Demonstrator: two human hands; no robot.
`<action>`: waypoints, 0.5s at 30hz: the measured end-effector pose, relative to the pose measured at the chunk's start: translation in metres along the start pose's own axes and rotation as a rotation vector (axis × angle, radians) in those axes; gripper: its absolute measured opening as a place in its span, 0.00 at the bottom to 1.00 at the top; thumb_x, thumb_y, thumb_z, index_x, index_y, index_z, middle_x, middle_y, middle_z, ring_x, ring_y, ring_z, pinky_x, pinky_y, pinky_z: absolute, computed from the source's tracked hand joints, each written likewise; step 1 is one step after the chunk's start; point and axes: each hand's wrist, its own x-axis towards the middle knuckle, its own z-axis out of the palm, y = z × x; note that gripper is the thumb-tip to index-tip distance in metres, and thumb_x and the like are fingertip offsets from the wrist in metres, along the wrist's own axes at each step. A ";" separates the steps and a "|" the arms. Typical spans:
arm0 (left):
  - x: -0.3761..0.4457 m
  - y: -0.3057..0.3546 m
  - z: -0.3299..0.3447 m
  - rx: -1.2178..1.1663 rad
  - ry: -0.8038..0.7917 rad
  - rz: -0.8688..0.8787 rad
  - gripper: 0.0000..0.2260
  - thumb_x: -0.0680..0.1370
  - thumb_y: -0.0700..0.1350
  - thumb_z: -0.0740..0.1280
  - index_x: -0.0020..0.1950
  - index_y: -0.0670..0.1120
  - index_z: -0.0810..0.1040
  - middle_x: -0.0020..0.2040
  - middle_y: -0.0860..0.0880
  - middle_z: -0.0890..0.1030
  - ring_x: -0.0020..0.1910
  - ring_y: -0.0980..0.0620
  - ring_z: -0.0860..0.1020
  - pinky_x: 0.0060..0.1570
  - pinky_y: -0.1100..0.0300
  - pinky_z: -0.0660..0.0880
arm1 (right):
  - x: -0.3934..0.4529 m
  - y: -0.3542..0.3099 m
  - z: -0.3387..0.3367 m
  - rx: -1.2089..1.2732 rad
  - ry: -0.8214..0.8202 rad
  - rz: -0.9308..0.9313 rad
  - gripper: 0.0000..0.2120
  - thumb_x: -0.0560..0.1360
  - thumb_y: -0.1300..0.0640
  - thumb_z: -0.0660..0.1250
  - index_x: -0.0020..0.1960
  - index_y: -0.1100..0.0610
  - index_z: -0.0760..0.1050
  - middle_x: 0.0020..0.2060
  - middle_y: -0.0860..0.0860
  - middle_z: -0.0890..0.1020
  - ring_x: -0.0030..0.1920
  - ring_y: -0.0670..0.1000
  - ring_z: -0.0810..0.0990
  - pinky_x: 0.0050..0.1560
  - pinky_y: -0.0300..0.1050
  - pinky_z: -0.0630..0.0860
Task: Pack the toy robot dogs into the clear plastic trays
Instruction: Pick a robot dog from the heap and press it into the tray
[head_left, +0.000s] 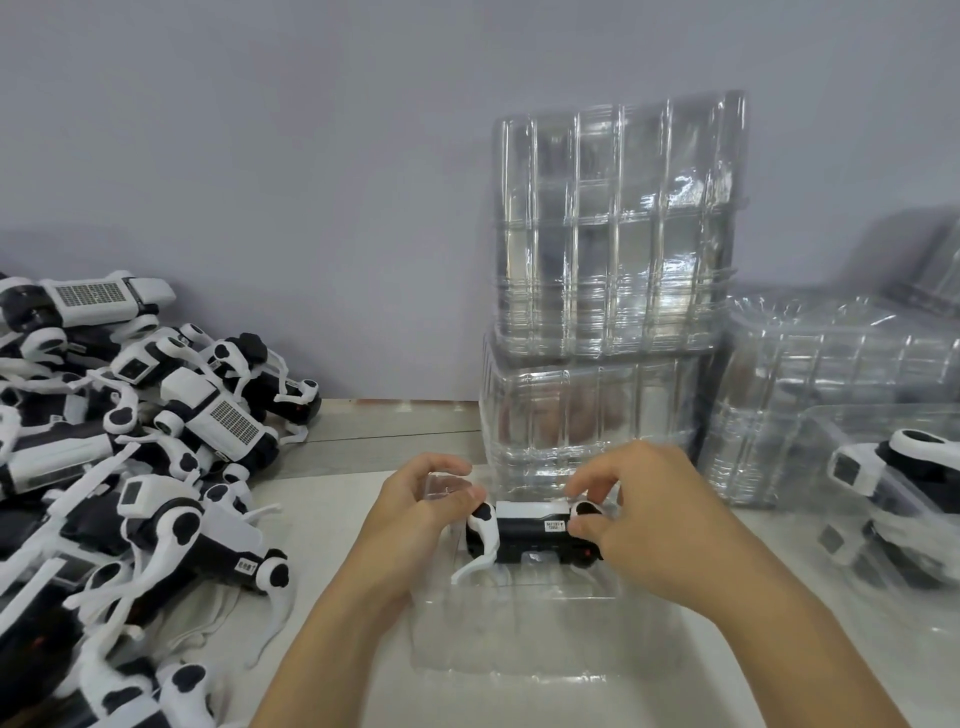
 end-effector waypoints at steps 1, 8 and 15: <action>0.000 0.000 0.000 0.000 -0.001 -0.002 0.08 0.76 0.38 0.72 0.53 0.47 0.81 0.40 0.54 0.85 0.39 0.56 0.81 0.45 0.55 0.76 | 0.000 0.001 0.000 -0.005 -0.002 0.006 0.09 0.72 0.53 0.77 0.51 0.43 0.83 0.43 0.39 0.77 0.41 0.38 0.75 0.38 0.28 0.66; 0.000 0.000 0.000 0.021 -0.002 0.005 0.08 0.76 0.39 0.72 0.53 0.48 0.81 0.41 0.55 0.85 0.39 0.59 0.82 0.45 0.57 0.76 | 0.002 0.004 -0.003 0.048 -0.015 0.026 0.08 0.71 0.57 0.78 0.44 0.44 0.84 0.41 0.40 0.80 0.37 0.40 0.78 0.29 0.26 0.70; 0.000 0.000 0.000 0.046 -0.019 0.005 0.07 0.73 0.45 0.75 0.48 0.54 0.82 0.45 0.50 0.85 0.43 0.51 0.82 0.53 0.49 0.77 | -0.001 -0.017 0.019 0.028 0.053 -0.127 0.07 0.75 0.49 0.72 0.52 0.45 0.84 0.47 0.39 0.82 0.48 0.41 0.77 0.50 0.36 0.73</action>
